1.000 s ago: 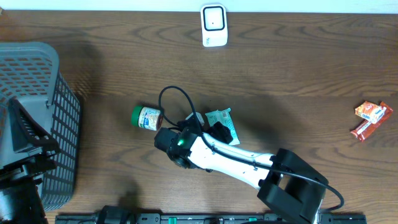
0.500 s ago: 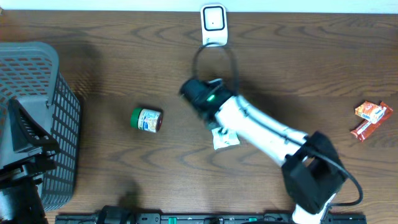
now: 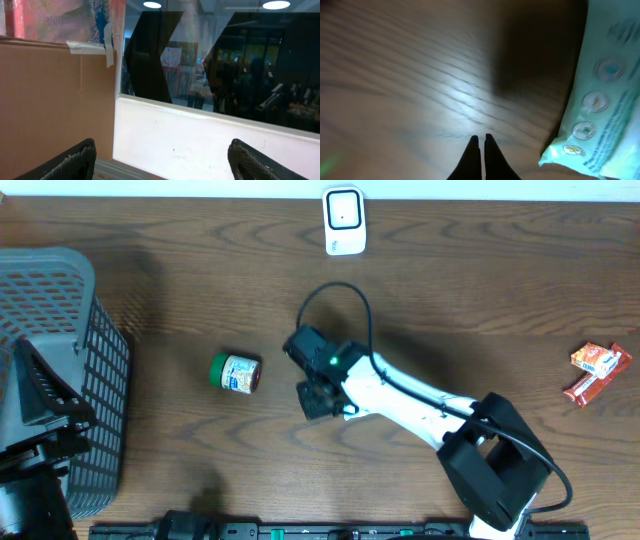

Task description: Scan the item barcode

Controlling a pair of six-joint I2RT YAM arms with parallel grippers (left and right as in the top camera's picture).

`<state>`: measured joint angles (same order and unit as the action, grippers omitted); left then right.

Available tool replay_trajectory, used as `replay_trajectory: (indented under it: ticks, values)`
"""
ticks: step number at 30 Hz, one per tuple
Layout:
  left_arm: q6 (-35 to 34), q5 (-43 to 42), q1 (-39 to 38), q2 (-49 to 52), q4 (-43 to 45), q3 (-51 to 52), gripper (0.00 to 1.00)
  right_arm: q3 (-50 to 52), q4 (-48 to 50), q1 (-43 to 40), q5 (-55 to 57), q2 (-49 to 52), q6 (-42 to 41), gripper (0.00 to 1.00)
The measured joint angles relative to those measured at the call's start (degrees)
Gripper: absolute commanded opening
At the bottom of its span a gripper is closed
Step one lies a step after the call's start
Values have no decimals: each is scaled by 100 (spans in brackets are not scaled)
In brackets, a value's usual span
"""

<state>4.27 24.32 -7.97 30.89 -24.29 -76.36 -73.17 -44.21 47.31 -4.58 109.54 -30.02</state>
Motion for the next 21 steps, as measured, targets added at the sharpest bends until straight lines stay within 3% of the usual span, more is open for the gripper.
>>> replay_trajectory:
  ticks: [7,13,18,19,20,21]
  values:
    - [2,0,0,0,0,0,84,619,-214,-66,496,-33,-260,1]
    - [0,0,0,0,-7,0,84,739,-1357,-339,2586,-31,-345,6]
    - [0,0,0,0,-7,0,85,688,-1255,-741,3792,-31,-518,24]
    - [2,0,0,0,-9,0,84,621,-1233,-835,3751,-28,-551,37]
    - [0,0,0,0,-9,0,84,544,-1235,-905,3633,-28,-560,56]
    - [2,0,0,0,-9,0,84,415,-1235,-992,3386,-28,-588,61]
